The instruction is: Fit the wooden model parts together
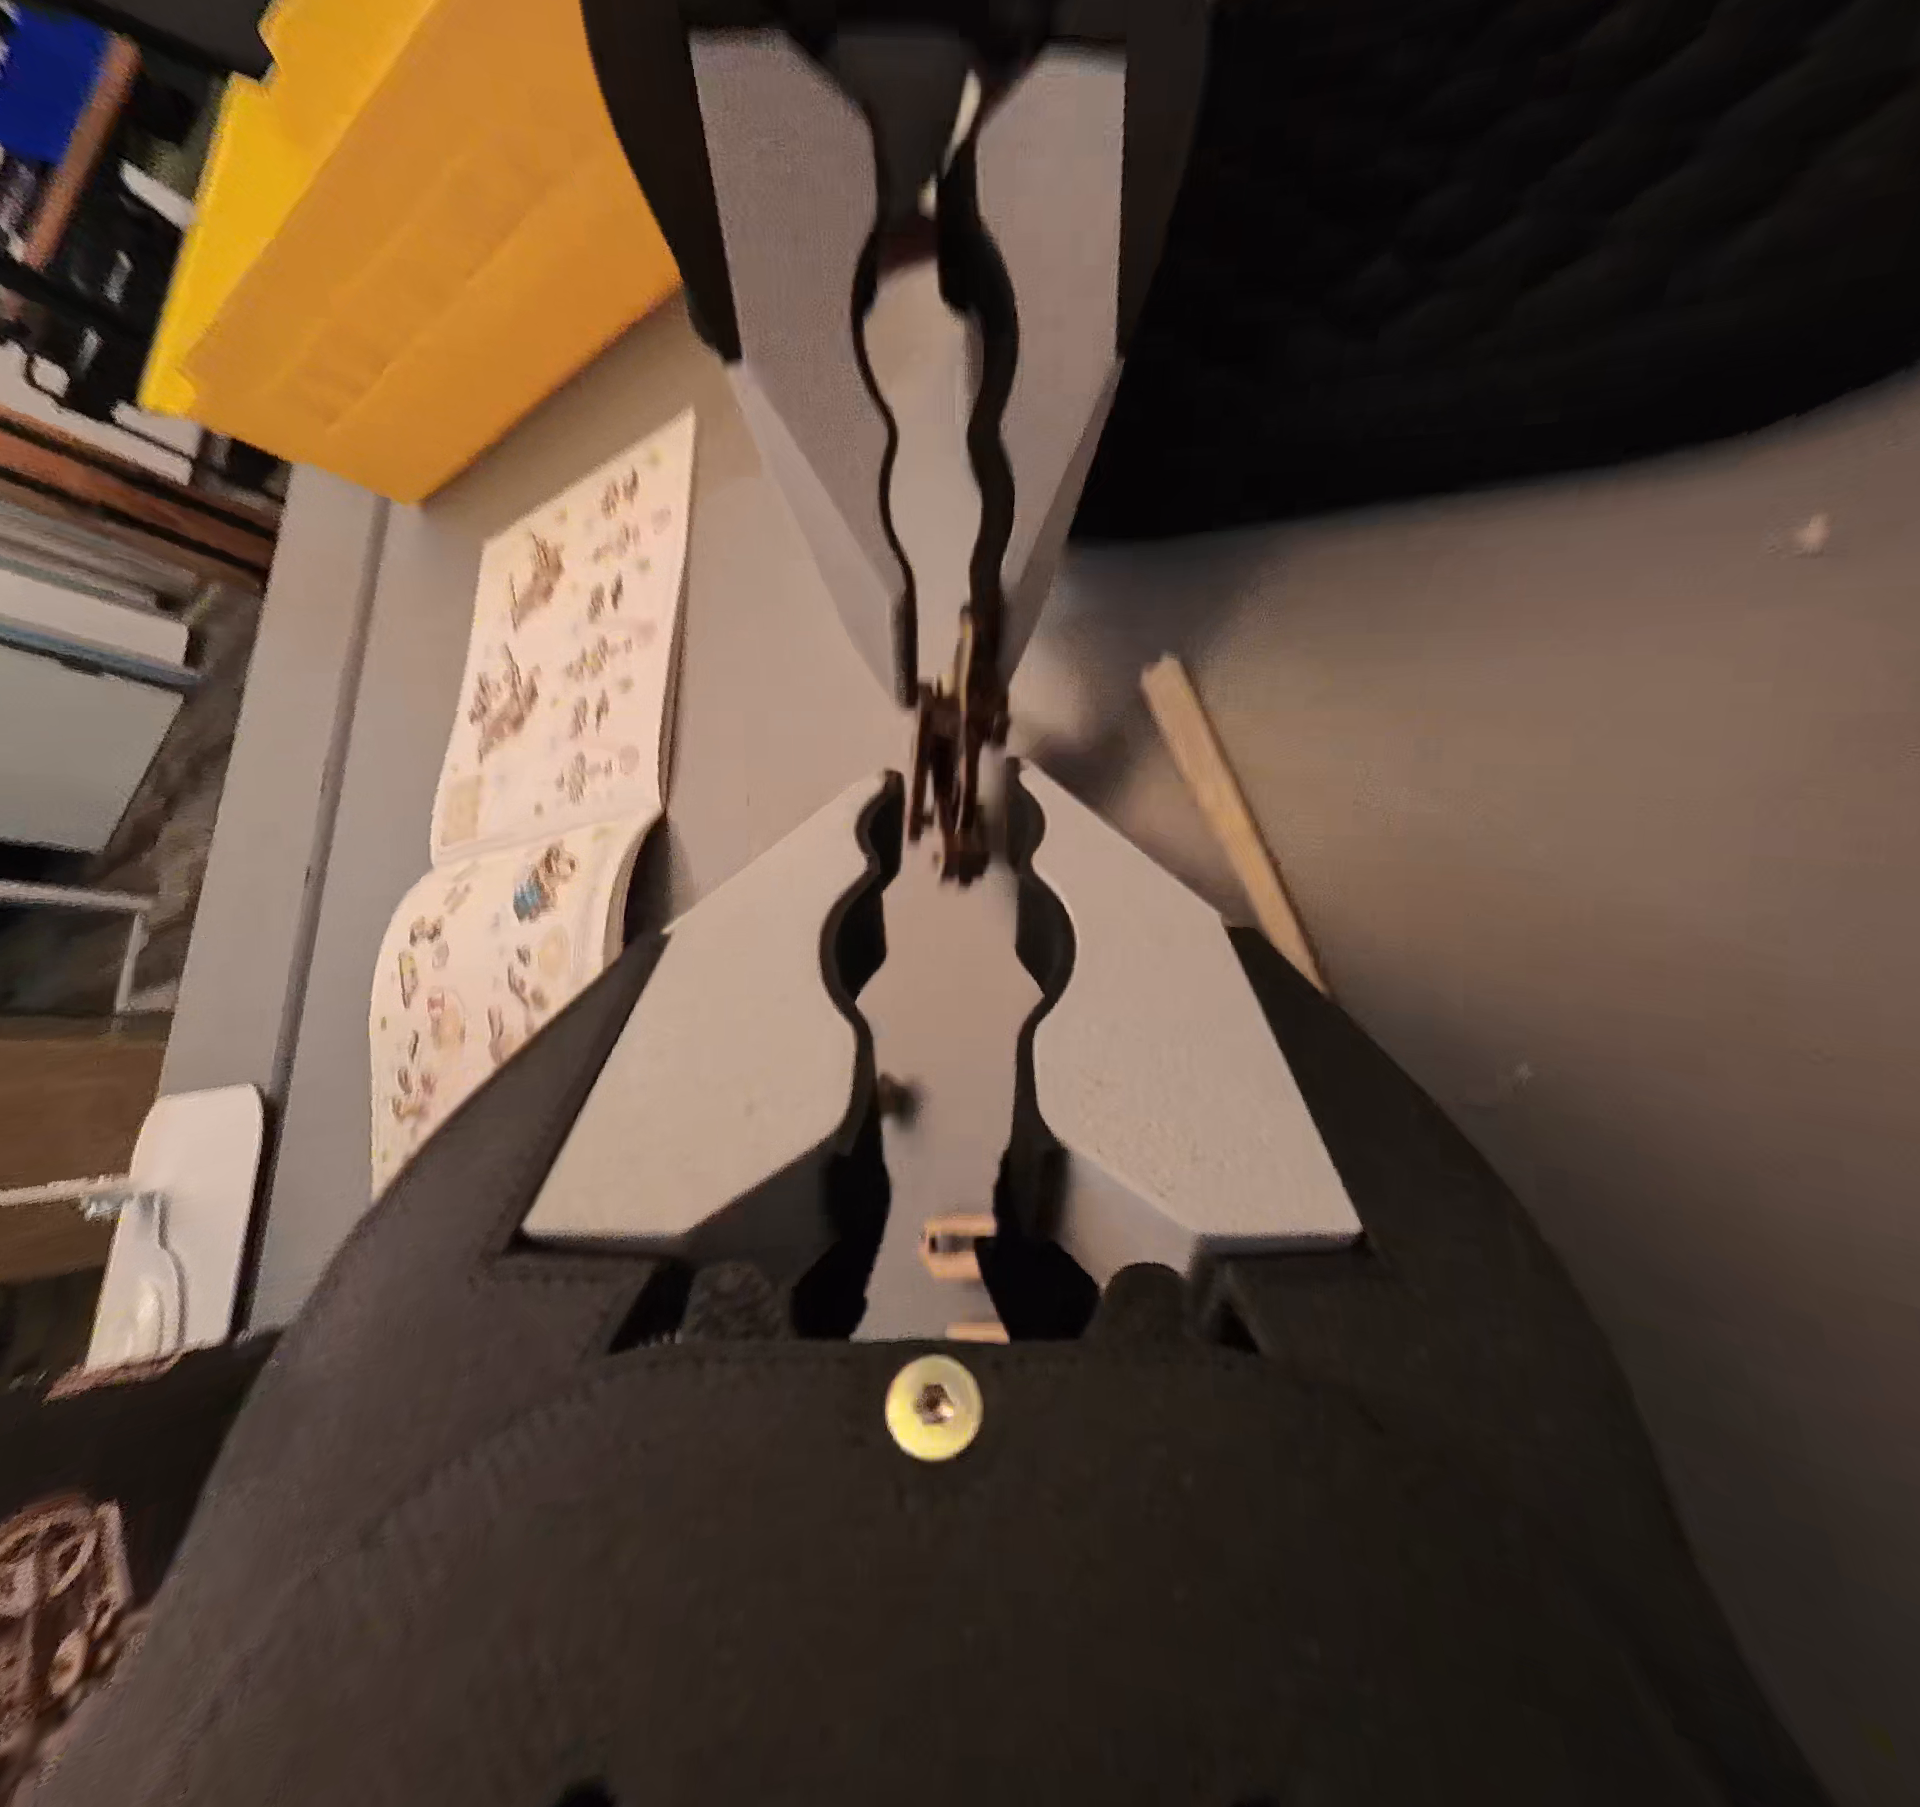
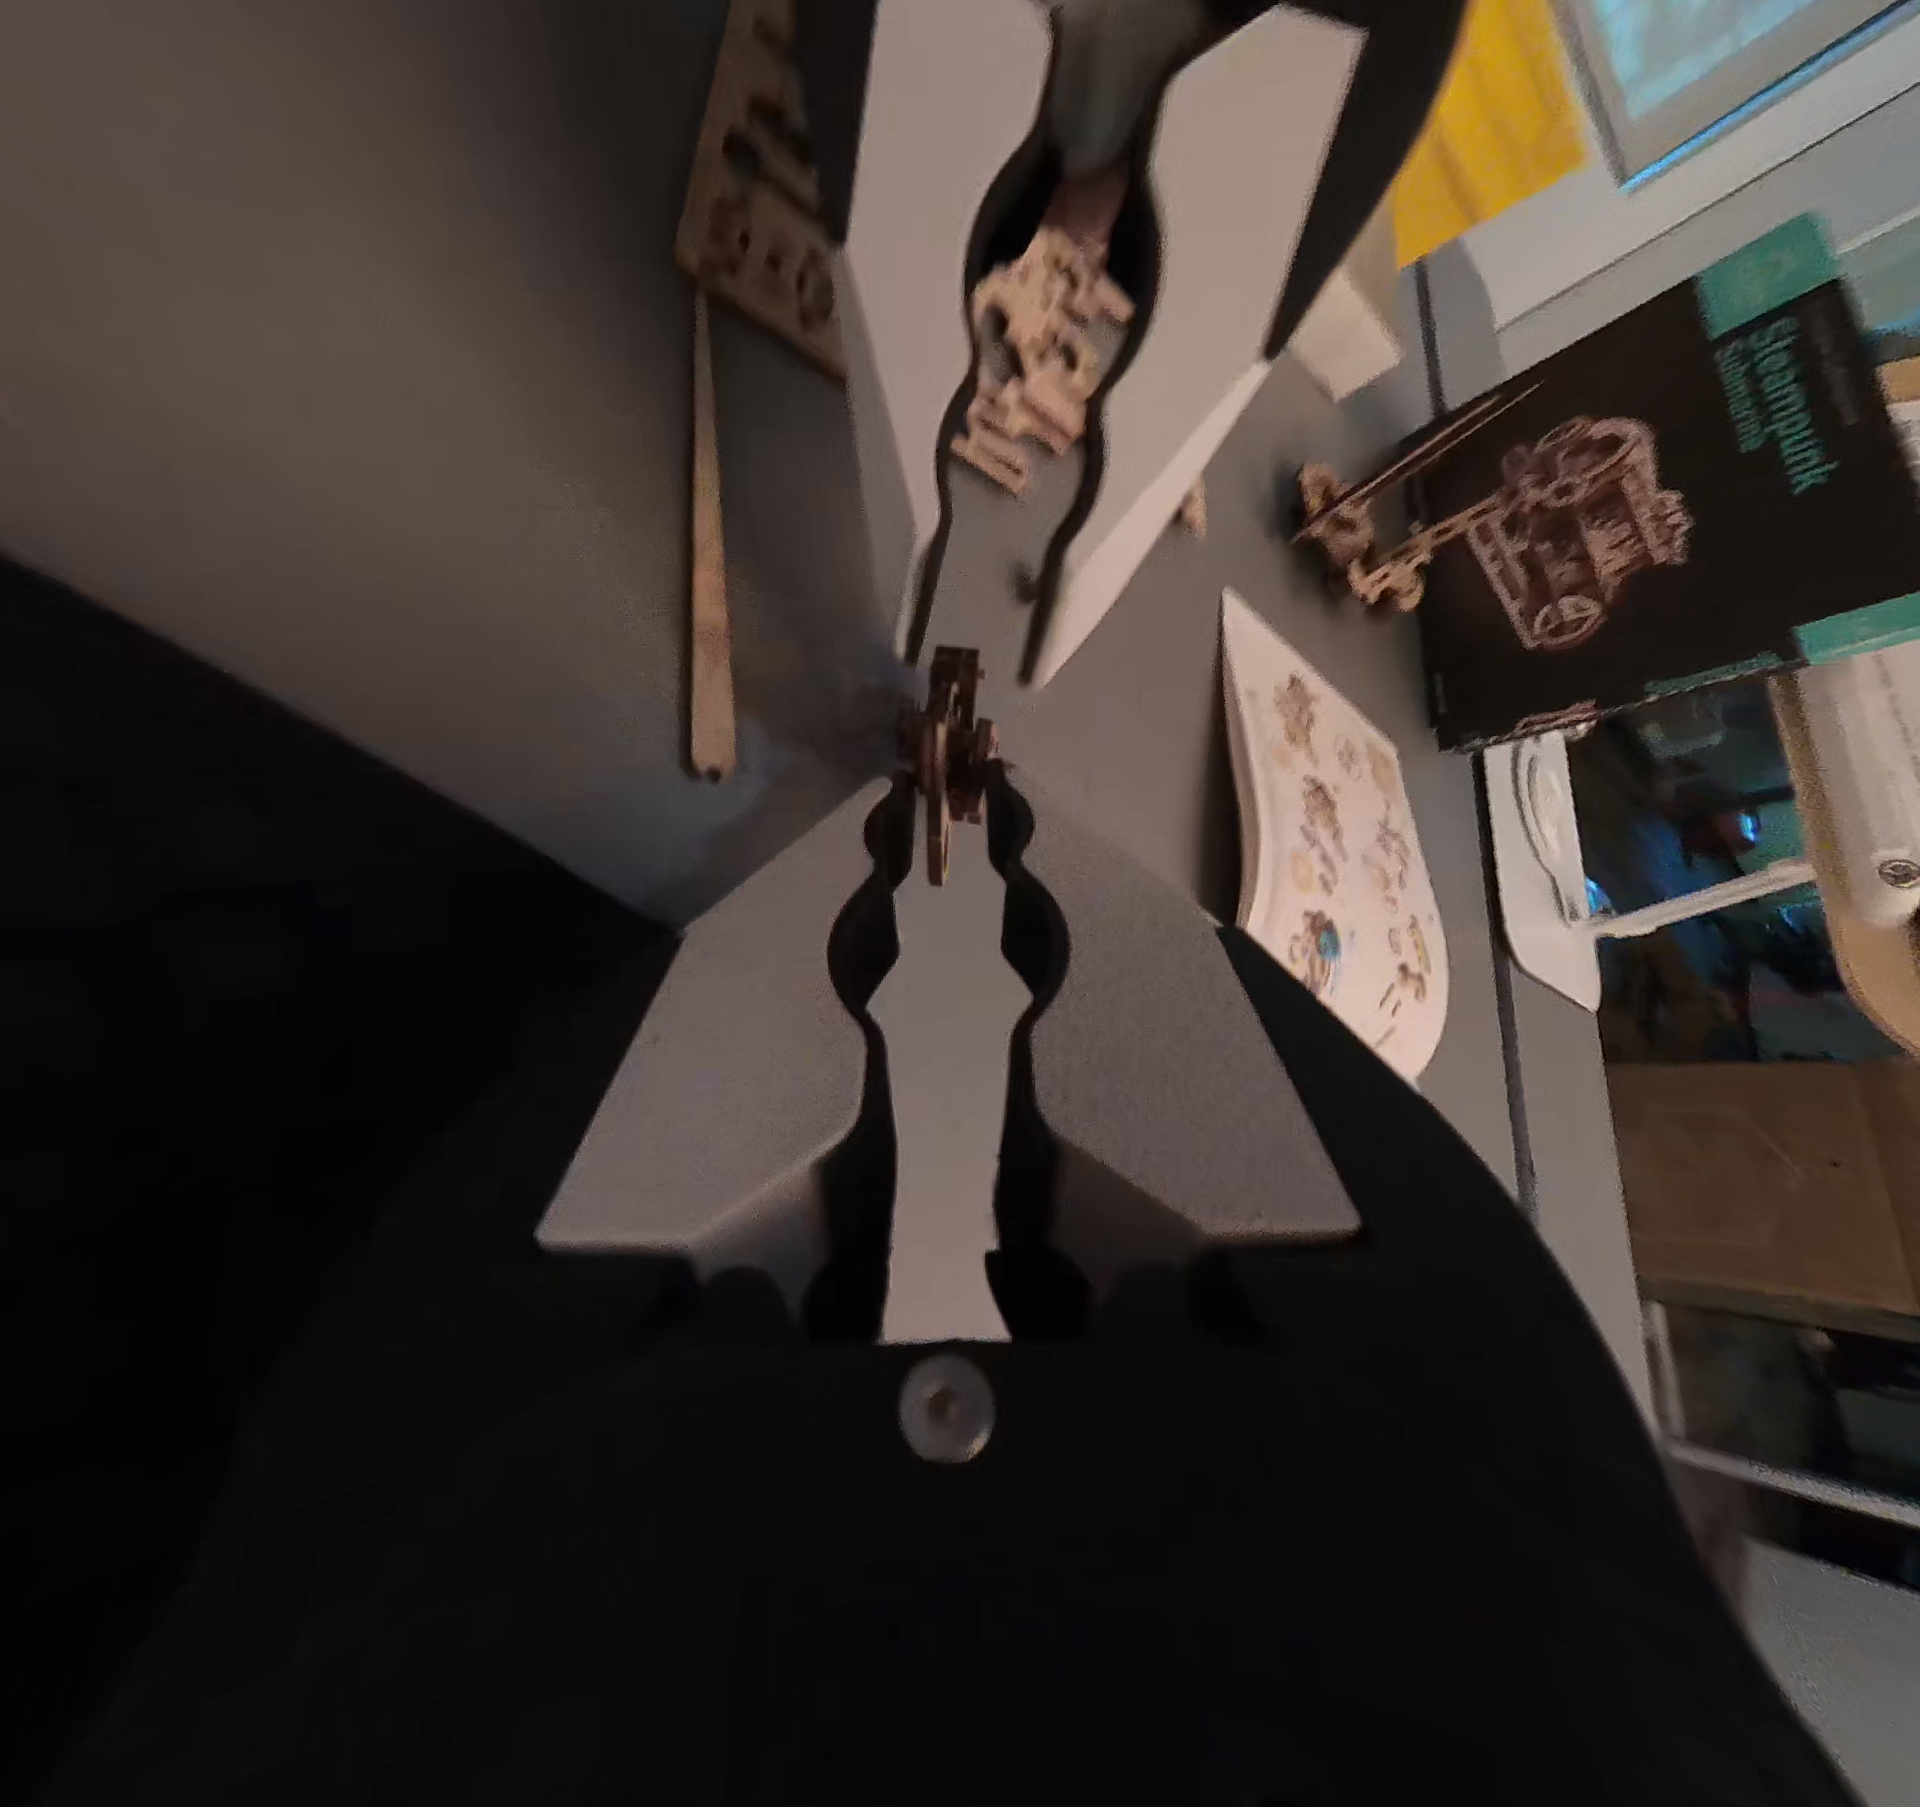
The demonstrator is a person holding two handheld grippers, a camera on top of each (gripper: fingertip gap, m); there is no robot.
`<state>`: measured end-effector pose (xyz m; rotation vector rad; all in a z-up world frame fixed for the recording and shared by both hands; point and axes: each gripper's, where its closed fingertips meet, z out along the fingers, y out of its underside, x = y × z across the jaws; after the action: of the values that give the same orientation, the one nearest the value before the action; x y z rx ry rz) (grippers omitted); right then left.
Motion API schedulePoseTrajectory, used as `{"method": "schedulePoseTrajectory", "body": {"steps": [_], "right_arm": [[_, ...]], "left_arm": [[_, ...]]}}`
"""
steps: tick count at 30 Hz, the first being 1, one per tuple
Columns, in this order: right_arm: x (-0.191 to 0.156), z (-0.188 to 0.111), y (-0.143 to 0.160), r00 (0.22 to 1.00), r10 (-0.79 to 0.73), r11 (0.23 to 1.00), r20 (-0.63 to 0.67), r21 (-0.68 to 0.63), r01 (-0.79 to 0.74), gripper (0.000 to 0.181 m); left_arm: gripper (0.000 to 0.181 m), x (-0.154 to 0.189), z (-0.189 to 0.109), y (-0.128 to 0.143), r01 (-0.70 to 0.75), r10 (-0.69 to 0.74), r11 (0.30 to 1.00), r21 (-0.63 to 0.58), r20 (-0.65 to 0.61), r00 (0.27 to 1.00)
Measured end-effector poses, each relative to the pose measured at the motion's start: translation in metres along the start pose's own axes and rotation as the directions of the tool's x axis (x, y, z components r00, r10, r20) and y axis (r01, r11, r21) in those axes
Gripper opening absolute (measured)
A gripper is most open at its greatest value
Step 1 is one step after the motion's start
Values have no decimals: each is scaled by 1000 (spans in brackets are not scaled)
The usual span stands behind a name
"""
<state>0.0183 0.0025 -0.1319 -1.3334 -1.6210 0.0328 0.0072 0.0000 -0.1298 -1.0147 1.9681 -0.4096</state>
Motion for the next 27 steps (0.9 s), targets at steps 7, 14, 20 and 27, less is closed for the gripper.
{"method": "schedulePoseTrajectory", "body": {"steps": [7, 14, 20, 27], "right_arm": [[-4, -8, 10, 998, 13, 997, 57, -75, -9, 26], [-8, -21, 9, 888, 395, 918, 234, -72, -390, 1], [16, -23, -4, 746, 615, 770, 256, 12, -638, 0], [33, -14, -4, 770, 615, 780, 171, 12, -626, 0]], "left_arm": [[26, -3, -3, 18, 133, -135, 990, -41, -55, 989], [17, -8, -3, 16, 360, -361, 933, -26, -108, 926], [16, -6, 4, 4, 431, -426, 903, 2, -137, 894], [20, -17, 17, 6, 510, -509, 860, -7, -88, 856]]}}
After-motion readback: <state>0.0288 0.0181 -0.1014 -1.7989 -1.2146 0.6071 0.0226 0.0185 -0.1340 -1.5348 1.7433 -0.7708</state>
